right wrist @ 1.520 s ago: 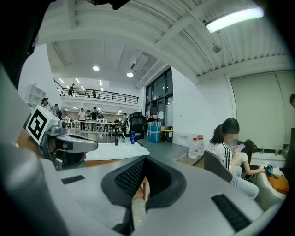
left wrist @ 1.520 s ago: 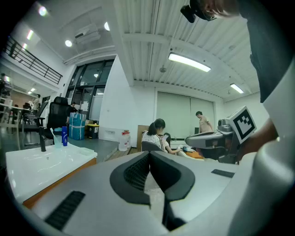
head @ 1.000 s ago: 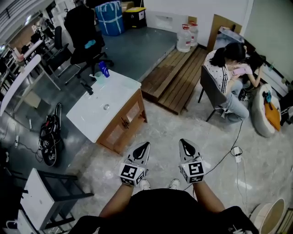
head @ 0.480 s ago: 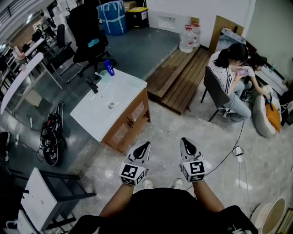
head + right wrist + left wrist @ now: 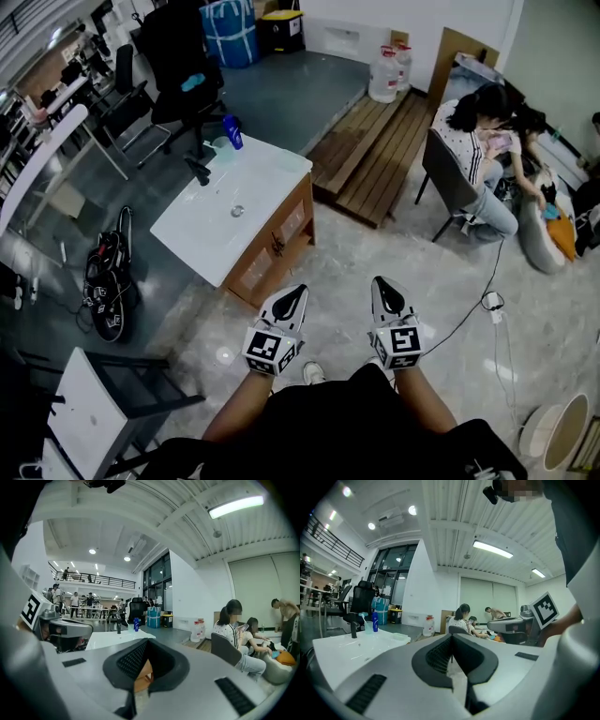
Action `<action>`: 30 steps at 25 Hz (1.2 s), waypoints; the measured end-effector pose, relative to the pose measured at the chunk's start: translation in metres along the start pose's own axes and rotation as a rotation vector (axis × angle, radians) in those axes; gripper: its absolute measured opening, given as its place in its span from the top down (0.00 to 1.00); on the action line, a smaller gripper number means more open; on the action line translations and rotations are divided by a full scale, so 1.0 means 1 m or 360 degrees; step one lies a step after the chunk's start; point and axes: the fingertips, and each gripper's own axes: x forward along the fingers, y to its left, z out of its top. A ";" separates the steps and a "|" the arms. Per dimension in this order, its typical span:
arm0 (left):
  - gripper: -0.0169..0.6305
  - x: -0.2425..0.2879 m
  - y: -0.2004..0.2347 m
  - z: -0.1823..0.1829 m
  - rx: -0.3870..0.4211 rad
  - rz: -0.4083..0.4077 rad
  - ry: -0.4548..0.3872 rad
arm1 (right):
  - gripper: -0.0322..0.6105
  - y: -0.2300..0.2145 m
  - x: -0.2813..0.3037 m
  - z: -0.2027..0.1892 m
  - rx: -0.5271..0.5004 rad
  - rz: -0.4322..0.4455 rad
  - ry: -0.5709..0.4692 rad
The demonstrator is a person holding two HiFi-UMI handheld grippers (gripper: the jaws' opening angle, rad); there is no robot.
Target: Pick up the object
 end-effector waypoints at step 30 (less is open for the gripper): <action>0.94 0.178 0.031 0.024 0.0047 0.0092 0.0062 | 0.92 -0.143 0.124 0.011 0.0052 0.0091 0.0019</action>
